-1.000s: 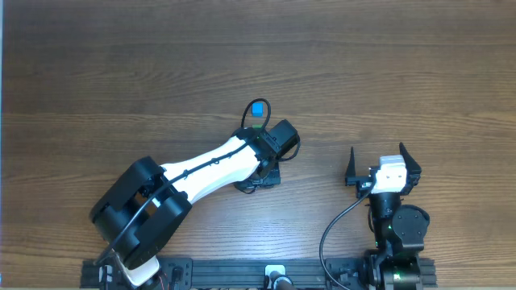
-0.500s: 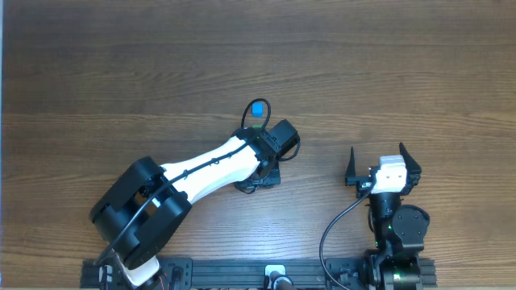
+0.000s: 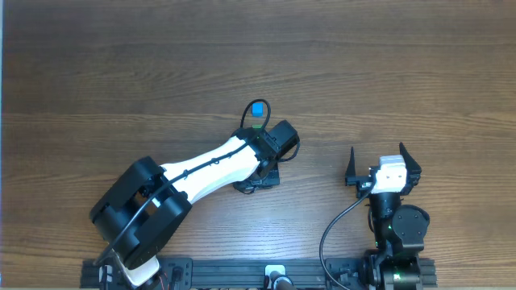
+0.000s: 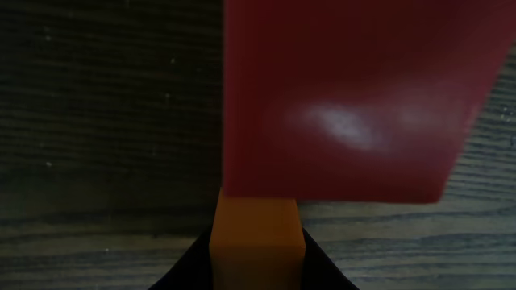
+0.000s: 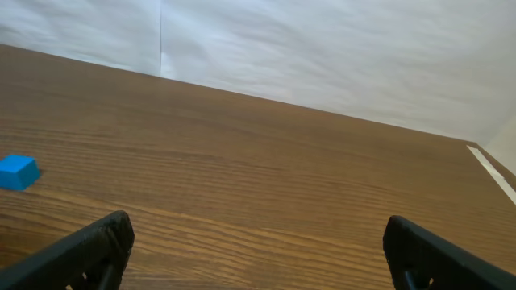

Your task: Stack Cubes

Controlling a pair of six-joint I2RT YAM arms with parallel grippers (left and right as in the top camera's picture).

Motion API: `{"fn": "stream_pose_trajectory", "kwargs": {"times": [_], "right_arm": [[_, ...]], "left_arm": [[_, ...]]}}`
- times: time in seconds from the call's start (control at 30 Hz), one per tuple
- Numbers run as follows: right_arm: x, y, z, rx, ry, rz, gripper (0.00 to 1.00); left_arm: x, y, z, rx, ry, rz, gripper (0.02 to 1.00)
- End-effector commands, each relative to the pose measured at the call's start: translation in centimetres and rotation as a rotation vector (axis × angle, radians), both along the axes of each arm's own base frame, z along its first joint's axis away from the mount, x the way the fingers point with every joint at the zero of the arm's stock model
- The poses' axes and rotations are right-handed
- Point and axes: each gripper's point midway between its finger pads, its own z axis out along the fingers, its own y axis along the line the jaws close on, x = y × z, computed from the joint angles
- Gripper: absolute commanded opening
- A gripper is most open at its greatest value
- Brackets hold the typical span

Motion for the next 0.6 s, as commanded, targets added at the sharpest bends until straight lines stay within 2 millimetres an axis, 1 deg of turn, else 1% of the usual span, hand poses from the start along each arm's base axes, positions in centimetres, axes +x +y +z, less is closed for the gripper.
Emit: {"fn": "stream_pose_trajectory", "kwargs": {"times": [0.03,0.37,0.5,0.6], "right_arm": [[0.0,0.0,-0.1,0.006,0.0,0.002,0.991],[0.0,0.0,-0.1,0.006,0.0,0.002,0.991],[0.0,0.0,-0.1,0.006,0.0,0.002,0.993],[0.0,0.0,-0.1,0.006,0.0,0.002,0.991]], "left_arm": [[0.4,0.0,2.1,-0.033,-0.043,0.012,0.165],[0.5,0.2,6.8,-0.074,-0.091,0.013,0.169],[1.1,-0.1,8.9,-0.08,-0.115,0.01,0.167],[2.3,-0.8,10.5,-0.098,-0.159,-0.008,0.169]]}}
